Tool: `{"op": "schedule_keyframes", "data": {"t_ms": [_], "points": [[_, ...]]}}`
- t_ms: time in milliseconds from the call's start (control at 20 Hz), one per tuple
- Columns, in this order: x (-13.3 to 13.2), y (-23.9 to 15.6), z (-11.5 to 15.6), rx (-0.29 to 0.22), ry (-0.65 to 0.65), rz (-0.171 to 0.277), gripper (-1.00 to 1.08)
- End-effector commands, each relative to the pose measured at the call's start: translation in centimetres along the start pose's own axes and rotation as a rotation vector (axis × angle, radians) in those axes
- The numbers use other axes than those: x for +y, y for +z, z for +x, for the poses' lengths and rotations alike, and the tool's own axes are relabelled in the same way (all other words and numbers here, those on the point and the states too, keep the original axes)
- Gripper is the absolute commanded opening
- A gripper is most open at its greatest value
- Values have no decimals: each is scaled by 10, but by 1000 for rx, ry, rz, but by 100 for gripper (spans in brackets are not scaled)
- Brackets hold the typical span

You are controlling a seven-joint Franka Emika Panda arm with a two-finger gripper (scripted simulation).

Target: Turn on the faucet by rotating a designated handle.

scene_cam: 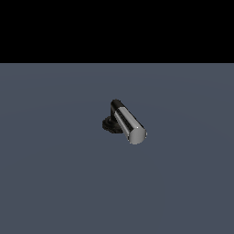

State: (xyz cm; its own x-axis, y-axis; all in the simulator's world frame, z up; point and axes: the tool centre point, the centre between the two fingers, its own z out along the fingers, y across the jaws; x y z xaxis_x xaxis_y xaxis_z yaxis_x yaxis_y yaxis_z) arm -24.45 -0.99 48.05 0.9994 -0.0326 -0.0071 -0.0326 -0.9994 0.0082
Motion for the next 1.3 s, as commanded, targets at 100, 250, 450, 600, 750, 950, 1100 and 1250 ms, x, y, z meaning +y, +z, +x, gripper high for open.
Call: {"op": "schedule_keyframes", "data": {"t_ms": [100,250,450,600,750,950,1100,1250], "points": [[0,1,0,0,-1,0,-100],[0,6,2,0,-6,0,-100],[1,19,5,0,-19,0,-100],[1,34,9,1,-34,1,-100],[1,53,14,1,-53,1,-100],[1,83,22,2,-84,1,-100],[2,108,28,2,-110,2,-100],[1,133,35,3,-135,2,-100]]}}
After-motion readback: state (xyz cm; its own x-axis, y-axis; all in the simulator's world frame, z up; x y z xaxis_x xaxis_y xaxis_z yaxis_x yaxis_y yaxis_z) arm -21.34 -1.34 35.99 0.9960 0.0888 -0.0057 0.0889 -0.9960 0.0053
